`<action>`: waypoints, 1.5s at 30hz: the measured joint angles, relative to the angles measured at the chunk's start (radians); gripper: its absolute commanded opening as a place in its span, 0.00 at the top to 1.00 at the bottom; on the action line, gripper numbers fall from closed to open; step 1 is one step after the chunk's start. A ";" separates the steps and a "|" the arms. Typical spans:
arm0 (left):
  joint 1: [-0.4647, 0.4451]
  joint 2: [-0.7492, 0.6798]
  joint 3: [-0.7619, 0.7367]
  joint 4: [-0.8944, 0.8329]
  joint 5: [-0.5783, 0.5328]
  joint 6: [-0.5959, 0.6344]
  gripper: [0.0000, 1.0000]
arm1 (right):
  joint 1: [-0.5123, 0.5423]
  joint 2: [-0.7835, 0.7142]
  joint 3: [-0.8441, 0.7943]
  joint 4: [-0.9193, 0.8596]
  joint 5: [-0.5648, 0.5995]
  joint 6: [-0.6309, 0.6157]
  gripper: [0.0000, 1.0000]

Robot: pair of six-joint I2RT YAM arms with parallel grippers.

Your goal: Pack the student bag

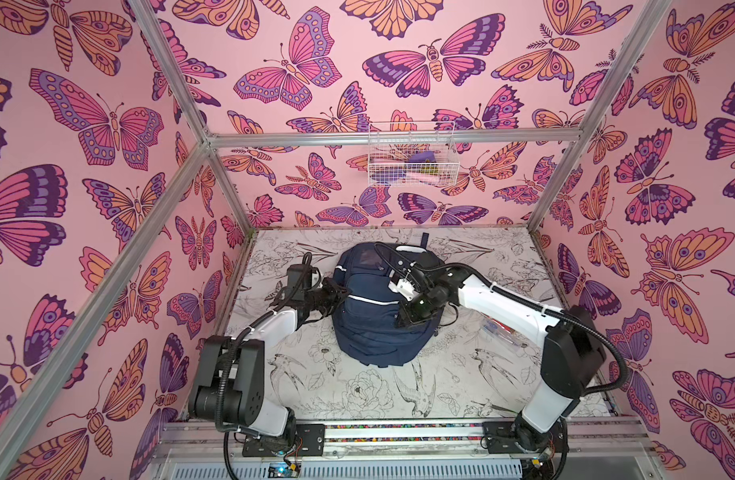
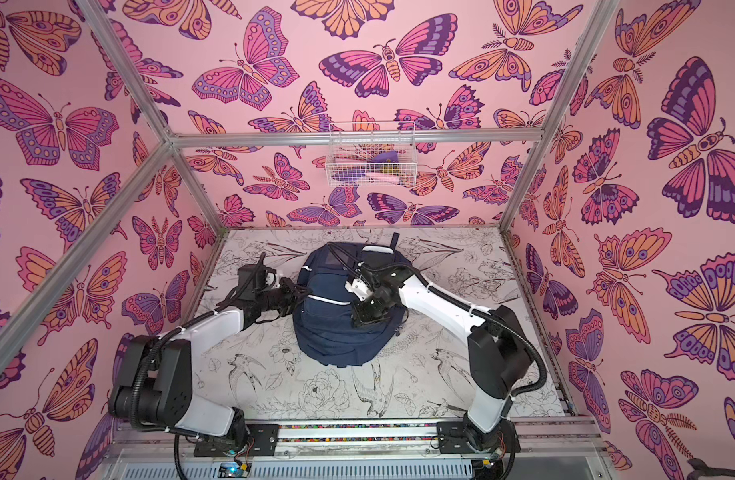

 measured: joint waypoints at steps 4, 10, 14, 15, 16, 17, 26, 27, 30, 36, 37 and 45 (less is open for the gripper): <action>-0.014 -0.018 -0.033 0.064 -0.005 -0.026 1.00 | 0.043 0.099 0.124 0.006 -0.034 0.026 1.00; -0.065 -0.022 -0.077 0.160 -0.074 -0.164 0.94 | 0.075 0.188 0.216 0.028 -0.058 0.082 1.00; -0.085 -0.051 -0.114 0.190 -0.106 -0.195 0.58 | 0.061 0.174 0.197 0.048 -0.070 0.092 1.00; -0.090 -0.068 -0.121 0.183 -0.110 -0.193 0.55 | 0.056 0.166 0.185 0.056 -0.075 0.091 1.00; -0.094 -0.085 -0.122 0.170 -0.112 -0.187 0.53 | 0.051 0.154 0.171 0.062 -0.080 0.089 1.00; -0.098 -0.103 -0.121 0.153 -0.114 -0.176 0.54 | 0.048 0.140 0.154 0.066 -0.085 0.087 1.00; -0.098 -0.051 0.001 -0.010 -0.087 -0.082 0.57 | 0.037 0.058 0.048 0.074 -0.098 0.066 1.00; -0.098 -0.032 0.011 -0.015 -0.082 -0.080 0.57 | 0.037 0.058 0.046 0.078 -0.098 0.066 1.00; -0.098 0.014 0.029 -0.026 -0.066 -0.074 0.61 | 0.037 0.058 0.044 0.082 -0.098 0.066 1.00; -0.097 0.054 0.043 -0.034 -0.037 -0.080 1.00 | 0.037 0.055 0.037 0.093 -0.097 0.074 1.00; -0.098 0.057 0.043 -0.031 -0.033 -0.087 1.00 | 0.037 0.055 0.037 0.095 -0.097 0.078 1.00; -0.112 0.036 0.027 0.022 -0.052 -0.161 1.00 | 0.071 0.113 0.114 0.092 -0.089 0.100 1.00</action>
